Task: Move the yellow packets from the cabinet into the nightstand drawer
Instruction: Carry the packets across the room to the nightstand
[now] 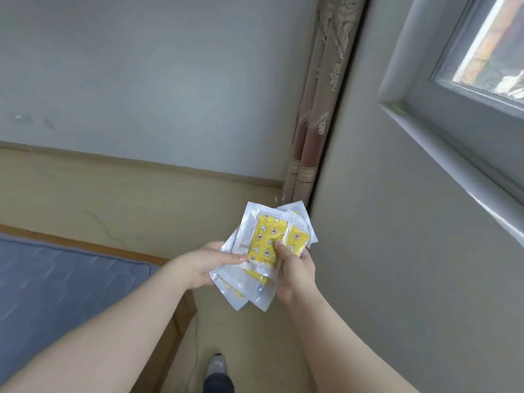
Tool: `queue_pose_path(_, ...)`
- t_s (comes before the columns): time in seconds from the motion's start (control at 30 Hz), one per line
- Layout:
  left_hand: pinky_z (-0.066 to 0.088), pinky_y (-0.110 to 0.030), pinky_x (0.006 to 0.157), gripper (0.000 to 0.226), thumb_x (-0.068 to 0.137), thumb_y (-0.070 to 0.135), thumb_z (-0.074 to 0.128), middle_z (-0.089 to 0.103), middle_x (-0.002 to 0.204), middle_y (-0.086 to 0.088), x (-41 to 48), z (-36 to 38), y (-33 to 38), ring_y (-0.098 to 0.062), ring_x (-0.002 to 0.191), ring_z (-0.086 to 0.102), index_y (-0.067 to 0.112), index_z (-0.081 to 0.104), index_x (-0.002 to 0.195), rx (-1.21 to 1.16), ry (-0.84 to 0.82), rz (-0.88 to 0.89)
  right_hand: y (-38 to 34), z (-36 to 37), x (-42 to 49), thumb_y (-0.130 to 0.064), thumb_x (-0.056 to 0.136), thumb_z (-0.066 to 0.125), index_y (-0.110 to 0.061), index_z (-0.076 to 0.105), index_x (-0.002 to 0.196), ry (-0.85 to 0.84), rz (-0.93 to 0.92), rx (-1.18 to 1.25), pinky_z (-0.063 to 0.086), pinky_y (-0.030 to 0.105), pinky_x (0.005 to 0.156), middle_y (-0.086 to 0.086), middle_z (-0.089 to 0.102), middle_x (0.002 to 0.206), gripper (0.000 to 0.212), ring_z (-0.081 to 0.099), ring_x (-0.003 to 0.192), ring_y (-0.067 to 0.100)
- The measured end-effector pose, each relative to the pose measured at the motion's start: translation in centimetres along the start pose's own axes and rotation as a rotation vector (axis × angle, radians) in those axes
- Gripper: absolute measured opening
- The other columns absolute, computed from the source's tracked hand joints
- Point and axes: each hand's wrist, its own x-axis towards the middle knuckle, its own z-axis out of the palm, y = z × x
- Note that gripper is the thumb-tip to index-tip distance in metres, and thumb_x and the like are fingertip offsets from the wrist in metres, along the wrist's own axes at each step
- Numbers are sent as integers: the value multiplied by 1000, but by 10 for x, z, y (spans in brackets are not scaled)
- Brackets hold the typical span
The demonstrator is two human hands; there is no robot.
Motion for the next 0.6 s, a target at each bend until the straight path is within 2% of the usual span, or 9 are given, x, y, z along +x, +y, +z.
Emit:
queue_pose_path(0.1, 56, -36, 78, 26, 87, 7, 64, 71, 107, -8, 47, -39, 23, -22, 90, 69, 12, 64, 112, -1, 45, 6, 0, 38, 57, -1, 89, 60, -5, 59, 111, -19, 14, -16, 54, 51, 84, 12, 70, 97, 23, 69, 85, 29)
queue_pose_path(0.17, 55, -39, 83, 25, 86, 8, 65, 71, 108, -8, 83, -72, 45, -25, 95, 68, 12, 65, 111, -2, 92, 9, -2, 72, 104, -1, 89, 59, -4, 59, 113, -37, 33, -17, 53, 52, 86, 14, 70, 100, 24, 68, 86, 29)
queue_pose_path(0.23, 56, -38, 81, 27, 86, 8, 66, 70, 108, -10, 118, -110, 71, -27, 96, 68, 10, 64, 113, -7, 141, 4, -4, 112, 152, -1, 89, 59, -4, 59, 114, -30, 53, -30, 55, 47, 79, 13, 70, 99, 25, 68, 83, 28)
queue_pose_path(0.33, 58, -29, 66, 27, 85, 7, 67, 72, 101, -9, 169, -170, 117, -23, 83, 69, 9, 65, 112, -15, 203, 12, -10, 175, 222, -4, 89, 61, -5, 60, 114, -69, 130, -23, 57, 42, 68, 15, 69, 103, 25, 69, 84, 30)
queue_pose_path(0.43, 57, -29, 67, 23, 86, 8, 66, 72, 99, -8, 212, -217, 159, -22, 82, 69, 10, 66, 109, -20, 248, 11, -23, 228, 282, -5, 90, 60, -7, 60, 112, -106, 173, -16, 56, 35, 53, 13, 70, 100, 22, 69, 78, 27)
queue_pose_path(0.53, 55, -27, 58, 18, 88, 7, 64, 72, 94, -9, 257, -252, 195, -22, 75, 69, 9, 66, 106, -44, 274, 11, -35, 272, 341, -4, 90, 59, -8, 61, 111, -139, 170, -7, 56, 33, 57, 9, 71, 93, 22, 70, 76, 24)
queue_pose_path(0.6, 55, -29, 61, 20, 88, 8, 64, 71, 97, -12, 290, -272, 216, -26, 78, 68, 6, 65, 108, -64, 307, 4, -44, 296, 382, -3, 90, 59, -8, 60, 111, -154, 181, -12, 56, 34, 60, 9, 71, 92, 22, 69, 77, 24)
